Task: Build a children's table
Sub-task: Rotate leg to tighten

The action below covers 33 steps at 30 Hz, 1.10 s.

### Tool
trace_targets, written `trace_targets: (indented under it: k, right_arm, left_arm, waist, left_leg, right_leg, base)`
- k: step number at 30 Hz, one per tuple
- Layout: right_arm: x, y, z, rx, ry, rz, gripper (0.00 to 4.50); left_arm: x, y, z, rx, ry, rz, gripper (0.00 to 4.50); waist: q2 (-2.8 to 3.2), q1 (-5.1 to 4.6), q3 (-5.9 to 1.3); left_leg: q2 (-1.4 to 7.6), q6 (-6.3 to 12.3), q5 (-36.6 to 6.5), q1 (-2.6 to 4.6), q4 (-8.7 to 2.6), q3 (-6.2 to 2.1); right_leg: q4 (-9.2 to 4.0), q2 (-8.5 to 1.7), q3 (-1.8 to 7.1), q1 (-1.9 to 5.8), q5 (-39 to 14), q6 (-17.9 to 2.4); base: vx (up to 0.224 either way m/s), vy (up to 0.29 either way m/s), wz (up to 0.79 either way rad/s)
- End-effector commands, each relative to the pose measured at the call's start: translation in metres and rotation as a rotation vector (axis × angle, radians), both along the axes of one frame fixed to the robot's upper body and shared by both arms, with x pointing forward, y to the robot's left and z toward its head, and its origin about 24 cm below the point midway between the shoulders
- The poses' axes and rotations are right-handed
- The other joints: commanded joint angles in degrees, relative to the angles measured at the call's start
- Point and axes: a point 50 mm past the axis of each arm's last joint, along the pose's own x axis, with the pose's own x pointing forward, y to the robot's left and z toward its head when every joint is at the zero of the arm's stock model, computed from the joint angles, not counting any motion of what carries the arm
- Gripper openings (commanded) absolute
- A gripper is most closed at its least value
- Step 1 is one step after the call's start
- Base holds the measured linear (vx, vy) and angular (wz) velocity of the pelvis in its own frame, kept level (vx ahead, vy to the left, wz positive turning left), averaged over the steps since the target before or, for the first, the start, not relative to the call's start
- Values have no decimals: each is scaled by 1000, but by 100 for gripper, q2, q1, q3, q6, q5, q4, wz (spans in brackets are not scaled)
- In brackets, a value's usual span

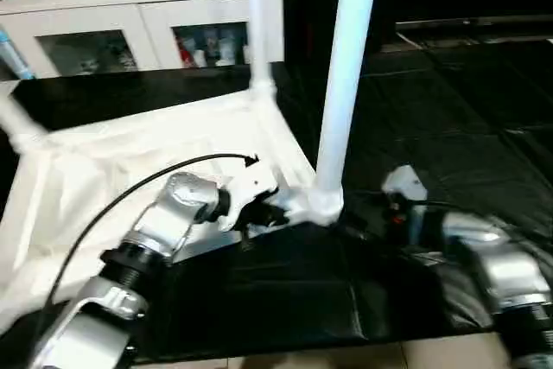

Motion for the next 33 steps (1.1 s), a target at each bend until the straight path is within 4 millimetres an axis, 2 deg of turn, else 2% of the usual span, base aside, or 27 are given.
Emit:
trace_targets:
  k: [1, 2, 3, 6, 7, 8, 11, 13, 14, 20, 21, 24, 26, 33]
  right_arm:
    - [1, 7, 6, -28, -22, 90, 448]
    - [1, 7, 6, -31, -22, 95, 448]
    - [1, 10, 5, -65, -20, 151, 448]
    - [3, 14, 4, -89, -27, 190, 448]
    - [4, 15, 3, -91, -29, 194, 448]
    - [5, 18, 3, -91, -27, 206, 448]
    - [6, 21, 4, -83, -18, 230, 448]
    - [7, 25, 5, -70, -11, 254, 414]
    - [7, 25, 5, -70, -11, 254, 414]
    - [9, 28, 3, -59, 9, 282, 369]
    - [8, 28, 2, -59, 13, 285, 346]
    - [8, 28, 1, -60, 17, 287, 332]
    - [8, 28, 1, -56, 22, 290, 303]
    - [7, 31, 0, -28, 33, 301, 277]
  left_arm:
    - [-8, -7, 4, 8, 0, -145, 0]
    - [-8, -7, 4, 11, 1, -149, 0]
    - [-11, -5, 2, 37, 7, -193, 0]
    - [-12, -4, 1, 55, 7, -226, 0]
    - [-13, -4, 1, 59, 8, -235, 0]
    - [-14, -4, 1, 67, 9, -251, 0]
    - [-15, -4, 1, 74, 10, -274, 0]
    - [-16, -4, 0, 79, 10, -292, 0]
    - [-16, -4, 0, 79, 10, -292, 0]
    - [-17, -5, -1, 81, 11, -314, 0]
    - [-17, -5, -1, 80, 11, -315, 0]
    - [-18, -5, -1, 80, 11, -316, 0]
    - [-18, -5, -1, 80, 11, -318, 0]
    - [-16, -4, 0, 74, 11, -305, 0]
  waist:
    - [-61, 14, -396]
    - [-53, 37, -393]
    - [-80, 52, -394]
    - [-95, 102, -398]
    - [-92, 107, -401]
    - [-121, 110, -405]
    - [-114, 109, -408]
    - [-129, 110, -414]
    - [-141, 108, -412]
    - [-131, 117, -421]
    - [-131, 116, -422]
    - [-134, 116, -424]
    - [-135, 118, -428]
    - [-145, 119, -429]
  left_leg:
    - [108, 553, -1118, 15, -349, 16]
    - [117, 538, -1142, 27, -350, 17]
    - [115, 517, -1153, 14, -353, 20]
    - [129, 470, -1164, 46, -353, 32]
    - [127, 467, -1145, 41, -352, 31]
    - [124, 466, -1088, 22, -353, 30]
    - [119, 484, -1025, 7, -349, 25]
    - [115, 519, -954, -5, -343, 27]
    - [117, 525, -943, -3, -341, 28]
    - [118, 523, -899, -9, -335, 27]
    - [118, 526, -896, -10, -333, 28]
    - [113, 525, -882, -12, -329, 30]
    - [113, 520, -879, -8, -326, 30]
    - [113, 529, -852, -14, -323, 28]
  right_leg:
    - [-369, -262, 238, 318, -1600, -1227]
    - [-365, -264, 246, 302, -1573, -1251]
    - [-352, -263, 247, 313, -1586, -1247]
    - [-350, -273, 267, 290, -1566, -1260]
    - [-334, -271, 269, 294, -1532, -1275]
    - [-323, -279, 271, 309, -1498, -1279]
    - [-313, -280, 267, 320, -1498, -1240]
    - [-308, -281, 266, 324, -1486, -1213]
    - [-306, -281, 268, 320, -1485, -1220]
    - [-288, -275, 267, 326, -1392, -1252]
    - [-291, -277, 267, 326, -1390, -1249]
    - [-293, -276, 263, 330, -1401, -1252]
    - [-293, -277, 266, 330, -1406, -1243]
    - [-288, -277, 261, 333, -1416, -1234]
  base:
    - [0, 0, 0]
    - [0, 0, 0]
    - [0, 0, 0]
    - [0, 0, 0]
    - [0, 0, 0]
    - [0, 0, 0]
    - [0, 0, 0]
    - [0, 0, 0]
    - [0, 0, 0]
    - [0, 0, 0]
    - [0, 0, 0]
    - [0, 0, 0]
    - [0, 0, 0]
    - [0, 0, 0]
